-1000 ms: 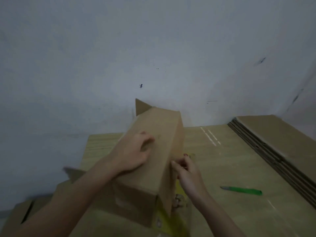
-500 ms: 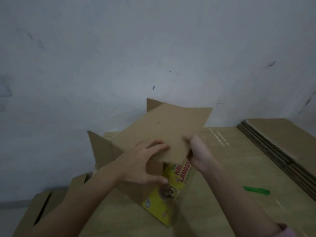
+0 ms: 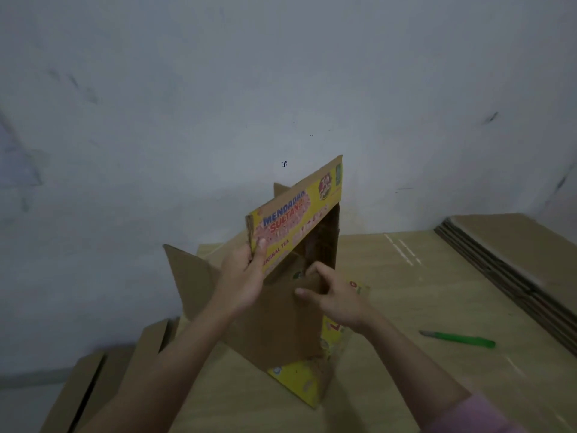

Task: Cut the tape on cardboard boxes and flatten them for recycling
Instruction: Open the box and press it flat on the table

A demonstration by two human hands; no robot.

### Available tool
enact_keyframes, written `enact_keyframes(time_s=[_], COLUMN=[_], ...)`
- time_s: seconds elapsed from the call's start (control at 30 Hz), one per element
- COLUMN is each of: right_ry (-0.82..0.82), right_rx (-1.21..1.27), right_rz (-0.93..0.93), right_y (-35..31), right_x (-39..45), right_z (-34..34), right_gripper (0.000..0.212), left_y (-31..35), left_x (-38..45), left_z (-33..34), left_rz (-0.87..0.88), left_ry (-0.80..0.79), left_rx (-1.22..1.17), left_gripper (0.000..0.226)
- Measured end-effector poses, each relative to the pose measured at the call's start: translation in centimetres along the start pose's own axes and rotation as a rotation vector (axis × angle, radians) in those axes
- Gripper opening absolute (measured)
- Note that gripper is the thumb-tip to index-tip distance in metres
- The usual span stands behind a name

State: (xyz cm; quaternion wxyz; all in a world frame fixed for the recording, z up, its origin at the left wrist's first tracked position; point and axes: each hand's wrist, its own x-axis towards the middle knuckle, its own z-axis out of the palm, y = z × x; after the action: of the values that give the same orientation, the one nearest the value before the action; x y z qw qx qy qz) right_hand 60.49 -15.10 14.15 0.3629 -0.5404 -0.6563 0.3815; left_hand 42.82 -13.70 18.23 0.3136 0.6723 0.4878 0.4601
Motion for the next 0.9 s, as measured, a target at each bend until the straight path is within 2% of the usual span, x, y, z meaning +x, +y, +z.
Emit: enact_keyframes(time_s=[0.1, 0.23, 0.33, 0.47, 0.53, 0.6, 0.67, 0.73, 0.87, 0.9], right_ry=[-0.141, -0.262, -0.156, 0.195, 0.346, 0.424, 0.469, 0.433, 0.381, 0.382], right_rx=[0.139, 0.256, 0.151, -0.042, 0.000, 0.175, 0.252, 0.275, 0.044, 0.014], right_rz=[0.087, 0.247, 0.302, 0.312, 0.287, 0.264, 0.290, 0.368, 0.424, 0.425], right_y=[0.4, 1.4, 2.6, 3.2, 1.9, -0.4, -2.6, -3.9, -3.9, -3.6], right_x=[-1.6, -3.2, -4.1, -4.0, -3.1, -1.6, 0.6, 2.3, 3.2, 3.0], right_z=[-2.7, -6.3, -7.9, -8.3, -8.7, -9.3, -10.4, -10.6, -10.4, -10.6], right_gripper=[0.013, 0.019, 0.016, 0.010, 0.020, 0.035, 0.040, 0.032, 0.016, 0.022], left_y=[1.1, 2.0, 1.3, 0.0, -0.2, -0.1, -0.4, -1.3, -3.4, -4.0], left_x=[-0.6, -1.0, -0.4, 0.4, 0.7, 0.9, 1.3, 1.7, 2.7, 3.0], left_z=[0.2, 2.4, 5.0, 8.7, 10.1, 11.2, 12.0, 12.3, 10.9, 10.4], left_rz=[0.159, 0.335, 0.354, 0.275, 0.297, 0.339, 0.346, 0.331, 0.386, 0.381], left_ry=[-0.058, -0.198, -0.233, -0.261, -0.264, -0.266, -0.280, -0.318, -0.497, -0.504], left_rx=[0.045, 0.063, 0.165, 0.115, 0.126, 0.107, 0.083, 0.057, 0.175, 0.207], left_gripper=[0.033, 0.054, 0.055, 0.045, 0.045, 0.044, 0.043, 0.047, 0.069, 0.072])
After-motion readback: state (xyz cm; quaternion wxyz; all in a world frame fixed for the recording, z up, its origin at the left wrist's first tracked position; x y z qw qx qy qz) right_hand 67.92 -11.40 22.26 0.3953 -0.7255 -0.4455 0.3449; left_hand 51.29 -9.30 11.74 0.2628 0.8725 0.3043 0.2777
